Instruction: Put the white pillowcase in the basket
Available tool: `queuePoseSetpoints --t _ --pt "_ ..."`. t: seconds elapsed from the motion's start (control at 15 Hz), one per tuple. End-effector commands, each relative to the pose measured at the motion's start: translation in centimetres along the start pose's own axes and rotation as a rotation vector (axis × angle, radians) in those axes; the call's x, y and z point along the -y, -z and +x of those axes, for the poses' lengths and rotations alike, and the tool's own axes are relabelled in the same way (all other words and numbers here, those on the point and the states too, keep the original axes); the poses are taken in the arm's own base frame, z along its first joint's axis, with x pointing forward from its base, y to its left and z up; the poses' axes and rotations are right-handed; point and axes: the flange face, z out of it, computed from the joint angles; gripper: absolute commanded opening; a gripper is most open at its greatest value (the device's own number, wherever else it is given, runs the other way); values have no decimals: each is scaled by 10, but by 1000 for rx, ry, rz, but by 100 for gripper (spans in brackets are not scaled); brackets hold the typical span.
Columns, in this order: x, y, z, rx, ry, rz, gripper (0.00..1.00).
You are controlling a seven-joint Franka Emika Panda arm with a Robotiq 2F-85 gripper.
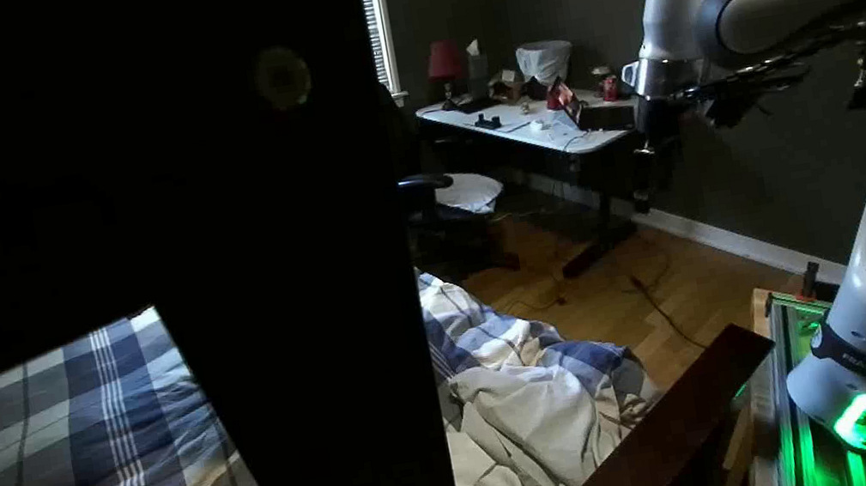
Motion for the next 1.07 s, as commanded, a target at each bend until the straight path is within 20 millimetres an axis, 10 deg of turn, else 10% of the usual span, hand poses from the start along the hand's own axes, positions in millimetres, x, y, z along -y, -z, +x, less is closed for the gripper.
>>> queuePoseSetpoints --t 0.0,0.47,1.0 --pt "0 -3 -1 9 0 -1 100" --pt "5 -18 6 32 16 12 100" --pt "79 -115 56 61 263 74 100"
